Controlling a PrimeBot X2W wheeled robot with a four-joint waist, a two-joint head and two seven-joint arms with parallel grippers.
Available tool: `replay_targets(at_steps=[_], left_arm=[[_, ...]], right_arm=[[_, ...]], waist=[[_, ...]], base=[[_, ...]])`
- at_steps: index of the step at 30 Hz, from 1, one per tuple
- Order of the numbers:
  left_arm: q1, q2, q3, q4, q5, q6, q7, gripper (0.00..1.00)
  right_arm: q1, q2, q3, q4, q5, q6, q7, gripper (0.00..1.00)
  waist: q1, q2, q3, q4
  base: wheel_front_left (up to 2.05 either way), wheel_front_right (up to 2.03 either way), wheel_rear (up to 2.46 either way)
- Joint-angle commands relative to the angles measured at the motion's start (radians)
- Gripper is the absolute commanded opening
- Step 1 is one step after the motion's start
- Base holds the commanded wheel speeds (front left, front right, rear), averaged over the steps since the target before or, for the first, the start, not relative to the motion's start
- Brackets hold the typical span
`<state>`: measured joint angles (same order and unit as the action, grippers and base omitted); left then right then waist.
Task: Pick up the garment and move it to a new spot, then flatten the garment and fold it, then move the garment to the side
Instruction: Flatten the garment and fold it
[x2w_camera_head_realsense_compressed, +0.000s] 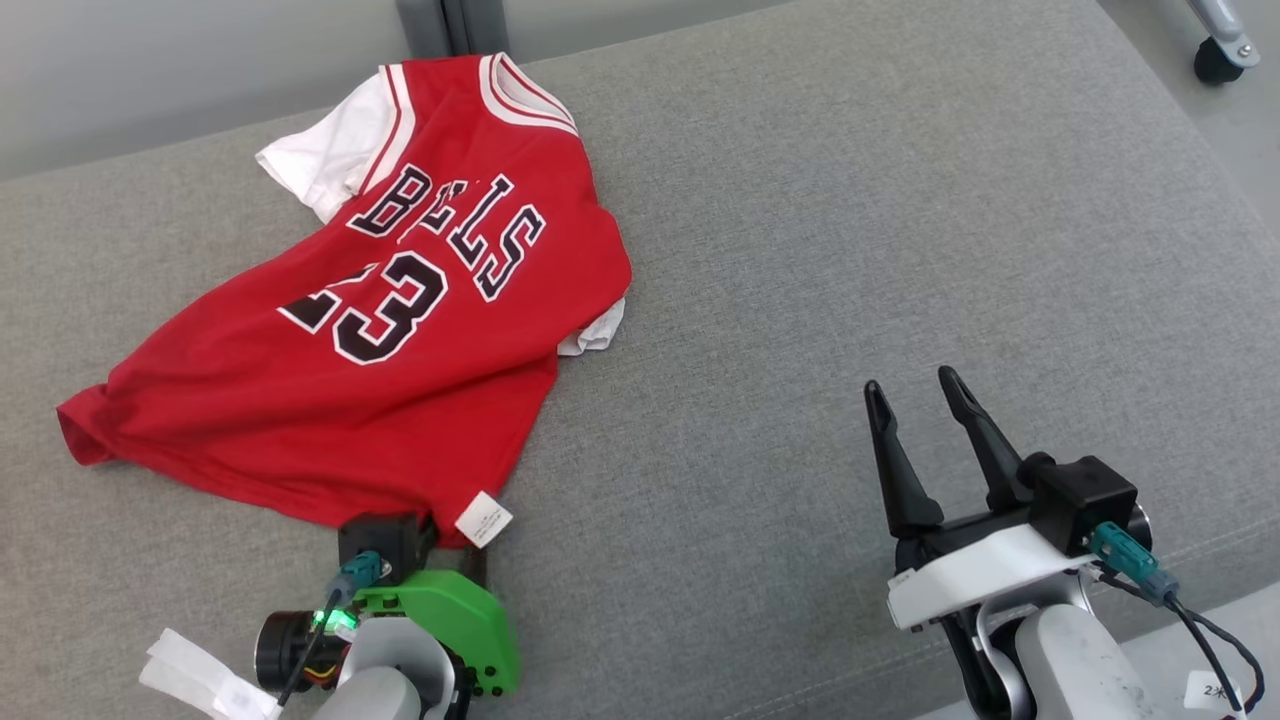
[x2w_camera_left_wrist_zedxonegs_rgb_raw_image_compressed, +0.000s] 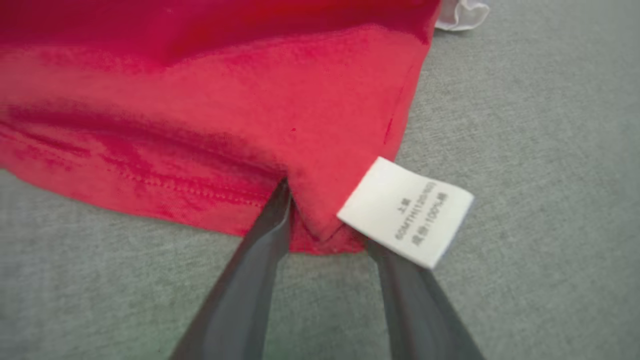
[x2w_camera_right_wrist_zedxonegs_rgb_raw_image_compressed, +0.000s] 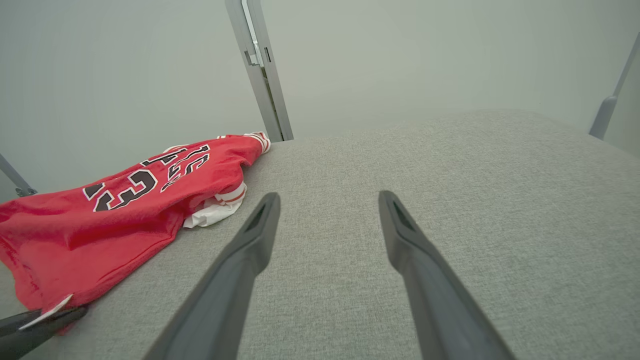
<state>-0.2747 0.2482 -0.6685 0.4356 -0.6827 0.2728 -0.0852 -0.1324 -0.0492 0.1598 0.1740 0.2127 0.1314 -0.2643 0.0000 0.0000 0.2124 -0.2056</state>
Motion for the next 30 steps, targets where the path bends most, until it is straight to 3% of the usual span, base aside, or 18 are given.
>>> replay_targets(at_steps=[1,4,8,16,20,21,22,23,30], left_arm=[[0.001,0.007,-0.007,0.023,0.004,-0.005,0.004,0.0],[0.023,0.029,-0.028,0.016,0.018,-0.007,0.021,0.0],[0.072,0.113,-0.048,-0.068,0.049,0.021,0.064,0.0],[0.206,0.354,-0.065,-0.362,0.108,0.123,0.221,0.0],[0.275,0.417,-0.068,-0.445,0.108,0.173,0.269,0.0],[0.288,0.423,-0.069,-0.458,0.11,0.183,0.274,0.25],[0.301,0.425,-0.069,-0.47,0.107,0.193,0.277,0.7],[0.314,0.423,-0.07,-0.477,0.1,0.2,0.278,1.0],[0.408,0.404,-0.025,-0.547,0.047,0.287,0.26,1.0]], right_arm=[[0.0,-0.002,-0.007,0.0,0.005,-0.001,0.0,1.0],[0.014,-0.002,-0.015,0.003,0.003,-0.001,0.0,1.0],[0.033,-0.002,-0.018,0.005,0.007,-0.001,0.0,1.0],[0.048,-0.002,-0.001,0.008,0.01,-0.001,0.0,1.0],[0.047,-0.002,0.0,0.012,0.004,-0.001,0.0,1.0],[0.047,-0.002,0.0,0.012,0.003,-0.001,0.0,1.0],[0.047,-0.002,0.0,0.011,0.002,-0.001,0.0,1.0],[0.047,-0.002,0.0,0.011,0.001,-0.001,0.0,1.0],[0.049,-0.002,0.0,0.009,-0.003,-0.001,0.0,1.0]], waist=[[0.0,0.0,-0.008,0.009],[0.0,0.0,-0.023,0.026],[0.0,0.0,-0.048,0.057],[0.0,0.0,-0.075,0.125],[0.0,0.0,-0.081,0.137],[0.0,0.0,-0.082,0.139],[0.0,0.0,-0.082,0.14],[0.0,0.0,-0.082,0.141],[0.0,0.0,-0.081,0.126]], base=[[0.0,0.0,0.0],[0.0,0.0,0.0],[0.0,0.0,0.0],[0.0,0.0,0.0],[0.0,0.0,0.0],[0.0,0.0,0.0],[0.0,0.0,0.0],[0.0,0.0,0.0],[0.0,0.0,0.0]])
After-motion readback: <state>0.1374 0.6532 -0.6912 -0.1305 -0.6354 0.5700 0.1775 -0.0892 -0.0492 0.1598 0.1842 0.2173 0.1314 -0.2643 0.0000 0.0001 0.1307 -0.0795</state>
